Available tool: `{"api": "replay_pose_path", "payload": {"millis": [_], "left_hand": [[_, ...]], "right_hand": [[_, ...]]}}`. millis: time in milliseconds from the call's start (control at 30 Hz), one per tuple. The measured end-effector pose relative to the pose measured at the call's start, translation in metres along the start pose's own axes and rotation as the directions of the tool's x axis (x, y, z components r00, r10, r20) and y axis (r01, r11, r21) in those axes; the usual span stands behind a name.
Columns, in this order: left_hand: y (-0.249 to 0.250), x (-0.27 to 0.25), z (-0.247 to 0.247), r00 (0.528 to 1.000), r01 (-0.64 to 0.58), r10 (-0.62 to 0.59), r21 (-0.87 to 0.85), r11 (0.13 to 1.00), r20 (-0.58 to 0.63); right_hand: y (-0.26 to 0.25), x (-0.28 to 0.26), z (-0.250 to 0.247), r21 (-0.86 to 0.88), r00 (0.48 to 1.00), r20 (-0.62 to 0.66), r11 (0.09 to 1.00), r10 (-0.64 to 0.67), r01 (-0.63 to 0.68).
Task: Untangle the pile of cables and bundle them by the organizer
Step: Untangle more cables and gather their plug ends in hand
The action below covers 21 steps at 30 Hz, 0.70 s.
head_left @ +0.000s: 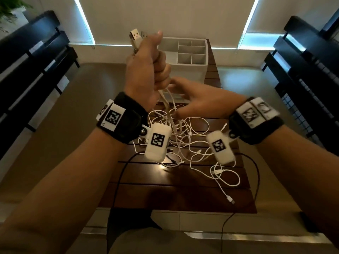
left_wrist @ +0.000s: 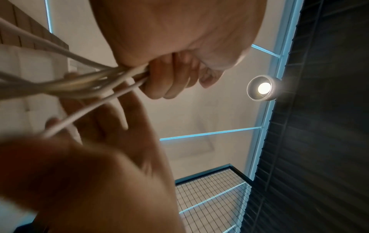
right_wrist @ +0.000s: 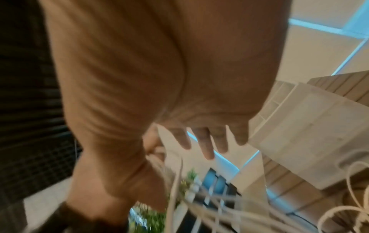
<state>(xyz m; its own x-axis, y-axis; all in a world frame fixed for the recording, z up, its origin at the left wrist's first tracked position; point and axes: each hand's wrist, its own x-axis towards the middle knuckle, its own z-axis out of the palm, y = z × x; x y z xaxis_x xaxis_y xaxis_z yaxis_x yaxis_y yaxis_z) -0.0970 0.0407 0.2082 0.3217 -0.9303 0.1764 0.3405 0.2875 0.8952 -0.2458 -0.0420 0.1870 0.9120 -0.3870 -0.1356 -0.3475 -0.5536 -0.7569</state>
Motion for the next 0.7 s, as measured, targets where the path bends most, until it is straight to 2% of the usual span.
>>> {"api": "replay_pose_path", "payload": {"millis": [67,200,300,433,533,700], "left_hand": [[-0.005,-0.001,0.006,0.999,0.006,-0.006,-0.008,1.000,0.034],[-0.001,-0.001,0.003,0.997,0.008,-0.009,0.013,1.000,0.079],[0.004,-0.002,-0.004,0.997,0.010,-0.015,0.072,0.997,0.072],[0.003,-0.005,-0.017,0.996,0.015,-0.025,0.126,0.992,0.082],[-0.001,-0.009,-0.028,0.997,0.053,-0.059,0.094,0.994,0.054],[0.003,-0.009,-0.040,0.998,0.059,-0.059,0.030,0.998,0.000]], "right_hand": [[-0.003,0.012,0.017,0.016,0.997,-0.079,1.000,-0.004,0.005],[-0.001,0.025,0.046,0.238,0.958,-0.287,0.967,-0.019,0.091],[0.009,0.034,0.057,0.146,0.915,-0.399,0.980,-0.066,0.134],[0.032,0.034,0.064,-0.052,0.898,-0.428,0.995,-0.104,0.090],[0.048,0.028,0.073,-0.147,0.893,-0.431,0.987,-0.129,0.072],[0.068,0.016,0.081,0.011,0.904,-0.426,0.998,-0.047,0.057]]}}
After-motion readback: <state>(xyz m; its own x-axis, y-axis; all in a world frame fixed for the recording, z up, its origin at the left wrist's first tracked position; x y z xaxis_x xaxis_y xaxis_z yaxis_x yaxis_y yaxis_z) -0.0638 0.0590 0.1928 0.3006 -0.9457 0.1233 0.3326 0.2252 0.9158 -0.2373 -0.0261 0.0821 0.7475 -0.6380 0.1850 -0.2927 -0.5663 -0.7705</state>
